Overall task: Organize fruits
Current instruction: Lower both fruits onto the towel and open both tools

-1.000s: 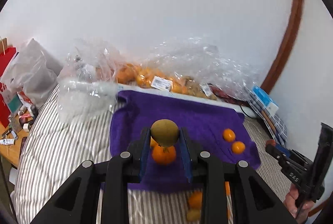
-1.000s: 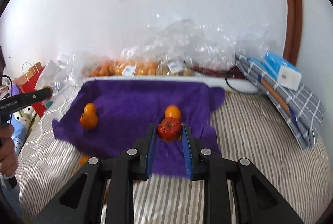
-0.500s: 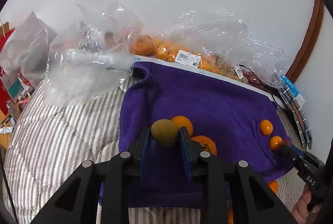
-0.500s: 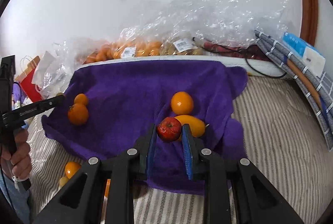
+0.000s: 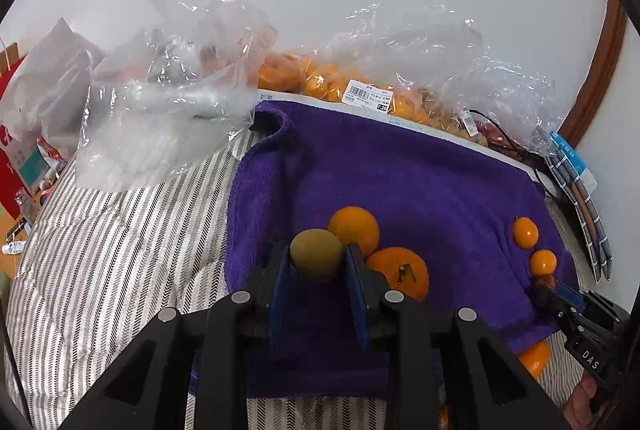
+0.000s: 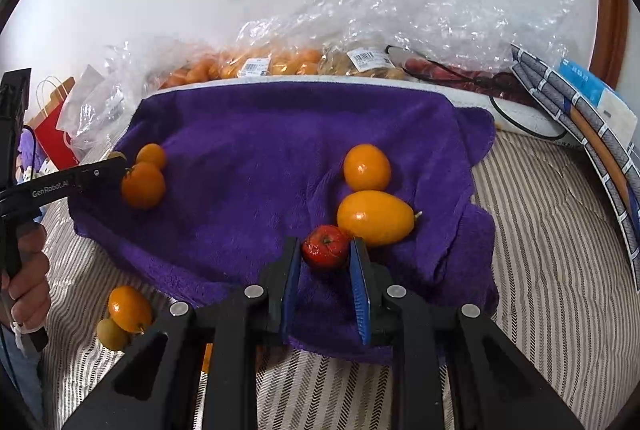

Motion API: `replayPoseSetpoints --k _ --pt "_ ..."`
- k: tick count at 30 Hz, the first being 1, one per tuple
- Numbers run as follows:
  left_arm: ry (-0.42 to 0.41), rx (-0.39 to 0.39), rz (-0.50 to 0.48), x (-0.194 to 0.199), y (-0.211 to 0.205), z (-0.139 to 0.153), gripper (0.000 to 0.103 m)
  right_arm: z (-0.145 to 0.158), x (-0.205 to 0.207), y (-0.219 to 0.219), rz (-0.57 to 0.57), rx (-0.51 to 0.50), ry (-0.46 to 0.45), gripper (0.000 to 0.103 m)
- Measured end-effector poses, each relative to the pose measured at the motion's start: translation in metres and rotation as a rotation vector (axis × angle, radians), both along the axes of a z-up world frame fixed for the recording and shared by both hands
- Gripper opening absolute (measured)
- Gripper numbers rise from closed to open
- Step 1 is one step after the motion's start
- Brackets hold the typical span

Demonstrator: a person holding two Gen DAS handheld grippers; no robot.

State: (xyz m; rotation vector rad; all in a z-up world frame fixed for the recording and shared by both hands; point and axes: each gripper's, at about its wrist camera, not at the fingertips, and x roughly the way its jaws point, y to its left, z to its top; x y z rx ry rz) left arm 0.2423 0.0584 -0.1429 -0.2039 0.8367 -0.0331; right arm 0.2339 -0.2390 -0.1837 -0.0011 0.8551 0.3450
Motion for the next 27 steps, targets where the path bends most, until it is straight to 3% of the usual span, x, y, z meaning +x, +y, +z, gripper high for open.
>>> replayPoseSetpoints --k 6,14,16,23,27 --pt "0.001 0.031 -0.002 0.001 -0.005 -0.003 0.027 0.000 0.000 -0.004 -0.012 0.011 -0.002 0.027" --pt "0.001 0.027 -0.018 0.003 -0.006 -0.003 0.028 0.002 -0.002 -0.007 -0.030 0.030 -0.024 0.047" --pt "-0.007 0.024 -0.023 0.002 -0.006 -0.002 0.035 0.005 -0.005 -0.009 -0.048 0.040 -0.047 0.051" --pt "-0.049 0.001 -0.031 -0.003 -0.002 0.005 0.041 0.019 -0.015 -0.015 -0.078 0.072 -0.119 0.053" --pt "-0.103 -0.008 -0.036 -0.010 -0.001 0.015 0.041 0.032 -0.028 -0.014 -0.157 0.000 -0.182 0.053"
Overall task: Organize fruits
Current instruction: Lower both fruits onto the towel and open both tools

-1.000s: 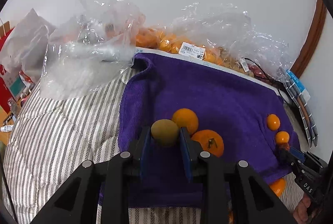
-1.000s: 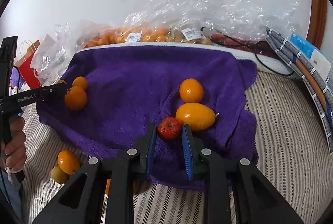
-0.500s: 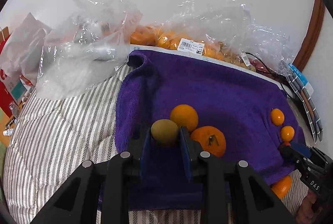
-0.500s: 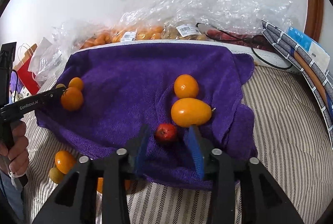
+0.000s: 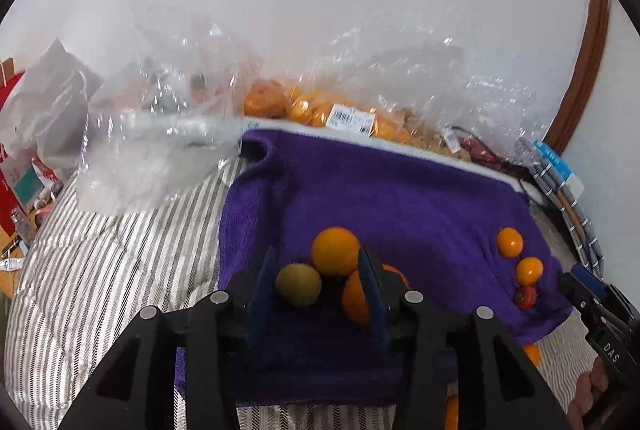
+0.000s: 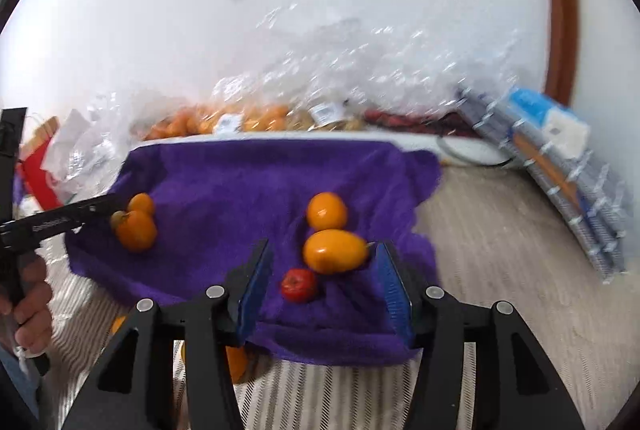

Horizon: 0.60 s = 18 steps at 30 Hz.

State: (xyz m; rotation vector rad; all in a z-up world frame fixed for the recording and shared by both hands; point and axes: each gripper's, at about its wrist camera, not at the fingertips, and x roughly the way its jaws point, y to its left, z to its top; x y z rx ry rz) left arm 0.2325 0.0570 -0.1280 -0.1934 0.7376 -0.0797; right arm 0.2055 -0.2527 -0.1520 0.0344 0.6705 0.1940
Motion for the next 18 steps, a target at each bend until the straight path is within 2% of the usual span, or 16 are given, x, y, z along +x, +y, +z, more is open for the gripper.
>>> replayPoseSetpoints --k 6,12,15,18 --pt "-0.058 -0.012 -0.024 -0.009 -0.002 0.011 0.043 0.010 -0.031 0.006 -0.011 -0.034 0.033 0.053" --pt "-0.099 0.018 -0.030 -0.017 -0.007 0.020 0.047 0.006 -0.056 0.020 -0.006 -0.054 0.126 0.053" --pt "-0.117 0.066 -0.008 -0.023 -0.010 0.024 0.048 0.005 -0.070 0.030 0.011 -0.059 0.135 0.053" --pt "-0.032 0.076 0.013 -0.029 -0.006 0.029 0.048 0.004 -0.075 0.037 0.037 -0.042 0.149 0.053"
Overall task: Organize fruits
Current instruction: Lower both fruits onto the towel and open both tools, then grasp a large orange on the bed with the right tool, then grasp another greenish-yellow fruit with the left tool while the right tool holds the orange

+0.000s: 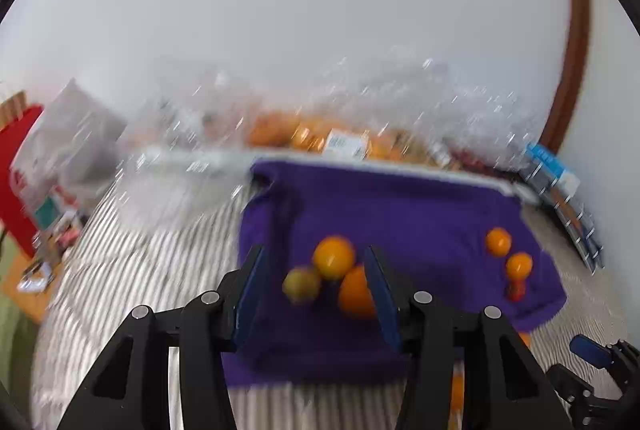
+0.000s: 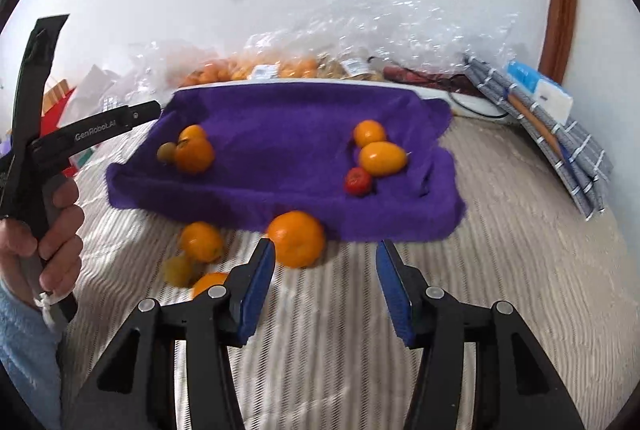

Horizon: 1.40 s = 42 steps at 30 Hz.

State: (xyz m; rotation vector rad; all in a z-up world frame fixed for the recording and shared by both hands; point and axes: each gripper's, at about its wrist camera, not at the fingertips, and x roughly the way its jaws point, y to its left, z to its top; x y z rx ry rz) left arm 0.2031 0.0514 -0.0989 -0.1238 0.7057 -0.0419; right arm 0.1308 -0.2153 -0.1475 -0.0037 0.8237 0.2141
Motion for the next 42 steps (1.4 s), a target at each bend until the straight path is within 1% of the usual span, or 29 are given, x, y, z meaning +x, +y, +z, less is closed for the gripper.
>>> replayPoseSetpoints --k 2,4,5,7,10,12,14,16,17,18,19,21,23,25,28,30,32,33,36,38,41,42 --pt "0.001 -0.035 -0.034 -0.018 0.008 0.004 0.048 0.002 -0.001 0.005 0.024 0.002 -0.006 0.053" --pt "-0.012 -0.010 -0.040 -0.037 0.014 0.003 0.052 0.002 0.002 0.009 0.038 -0.001 -0.012 0.053" --pt "-0.021 0.011 -0.031 -0.046 0.017 0.001 0.052 0.001 0.005 0.010 0.039 0.006 -0.009 0.053" --pt "-0.036 0.019 -0.018 -0.059 0.025 -0.004 0.052 -0.004 0.013 0.010 0.037 0.029 0.006 0.053" --pt "-0.061 -0.051 -0.007 -0.070 0.042 -0.014 0.052 -0.016 0.026 0.011 0.037 0.083 0.056 0.053" --pt "-0.041 -0.124 0.008 -0.068 0.053 -0.024 0.052 -0.021 0.033 0.012 0.031 0.103 0.071 0.053" --pt "-0.007 -0.148 0.019 -0.064 0.057 -0.029 0.052 -0.027 0.040 0.014 0.025 0.100 0.086 0.053" --pt "-0.013 -0.164 0.019 -0.063 0.060 -0.031 0.052 -0.033 0.046 0.015 0.028 0.100 0.102 0.052" --pt "-0.014 -0.169 0.018 -0.064 0.060 -0.032 0.052 -0.037 0.048 0.015 0.032 0.104 0.107 0.050" --pt "-0.014 -0.175 0.010 -0.064 0.059 -0.032 0.052 -0.041 0.050 0.016 0.034 0.106 0.115 0.043" --pt "-0.015 -0.175 0.001 -0.064 0.057 -0.033 0.052 -0.044 0.050 0.016 0.040 0.115 0.126 0.041" --pt "-0.006 -0.161 -0.025 -0.063 0.052 -0.036 0.052 -0.041 0.046 0.012 0.033 0.116 0.106 0.040" --pt "0.016 -0.137 -0.069 -0.063 0.041 -0.040 0.052 -0.035 0.037 0.002 0.027 0.110 0.066 0.040" --pt "0.025 -0.111 -0.120 -0.064 0.028 -0.041 0.052 -0.031 0.027 -0.011 0.008 0.081 0.032 0.040" --pt "0.038 -0.097 -0.246 -0.070 0.006 -0.043 0.052 -0.027 0.010 -0.031 -0.013 0.015 -0.018 0.040" --pt "0.072 -0.086 -0.356 -0.074 -0.013 -0.046 0.052 -0.029 0.001 -0.040 -0.009 -0.023 -0.031 0.040" --pt "0.097 -0.046 -0.397 -0.076 -0.029 -0.049 0.052 -0.030 -0.006 -0.051 -0.009 -0.010 -0.014 0.040" --pt "0.101 -0.045 -0.415 -0.078 -0.035 -0.049 0.052 -0.030 -0.010 -0.056 -0.006 0.007 -0.012 0.040" --pt "0.124 -0.053 -0.432 -0.078 -0.045 -0.050 0.052 -0.030 -0.018 -0.067 -0.002 0.051 -0.011 0.040" --pt "0.139 -0.002 -0.406 -0.075 -0.054 -0.054 0.052 -0.030 -0.018 -0.072 -0.003 0.082 -0.011 0.040" --pt "0.159 0.038 -0.396 -0.071 -0.063 -0.059 0.052 -0.032 -0.018 -0.073 -0.004 0.100 -0.003 0.040" --pt "0.171 0.051 -0.395 -0.068 -0.067 -0.060 0.050 -0.032 -0.017 -0.074 -0.003 0.107 -0.001 0.040"
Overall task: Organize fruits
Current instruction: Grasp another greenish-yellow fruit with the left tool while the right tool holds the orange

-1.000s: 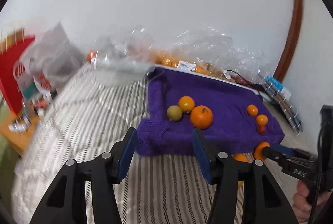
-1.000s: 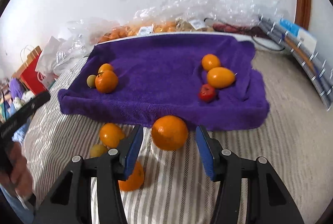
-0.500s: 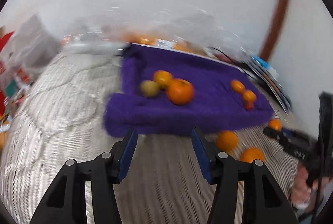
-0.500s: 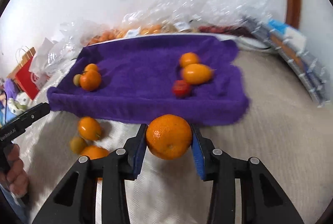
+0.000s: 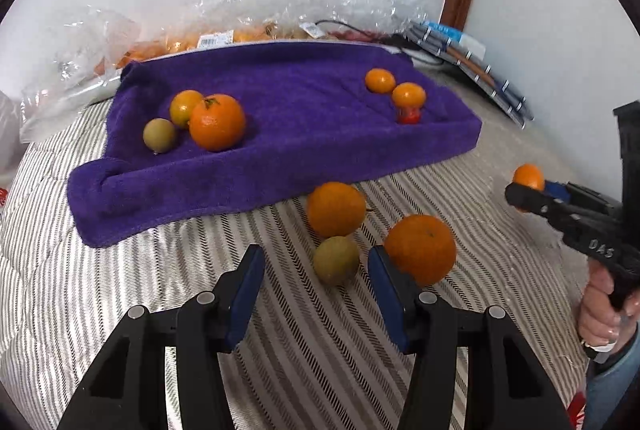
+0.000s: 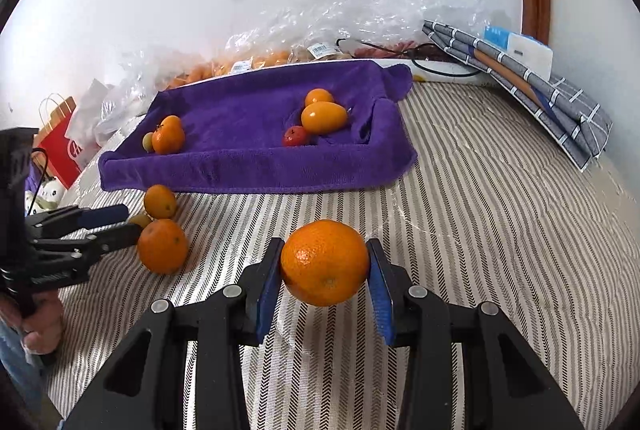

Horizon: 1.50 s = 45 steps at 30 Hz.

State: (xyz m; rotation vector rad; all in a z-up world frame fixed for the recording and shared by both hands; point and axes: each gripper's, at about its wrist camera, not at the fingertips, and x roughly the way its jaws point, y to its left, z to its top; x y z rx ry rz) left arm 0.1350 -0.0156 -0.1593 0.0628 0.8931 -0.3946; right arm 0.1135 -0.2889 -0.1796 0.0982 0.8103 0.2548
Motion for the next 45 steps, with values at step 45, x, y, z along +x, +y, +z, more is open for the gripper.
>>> replayPoseSetpoints --k 45 --pt "-0.165 -0.277 0.231 -0.009 0.064 0.029 0.023 0.005 -0.008 -0.002 -0.008 0.017 -0.031 0.040"
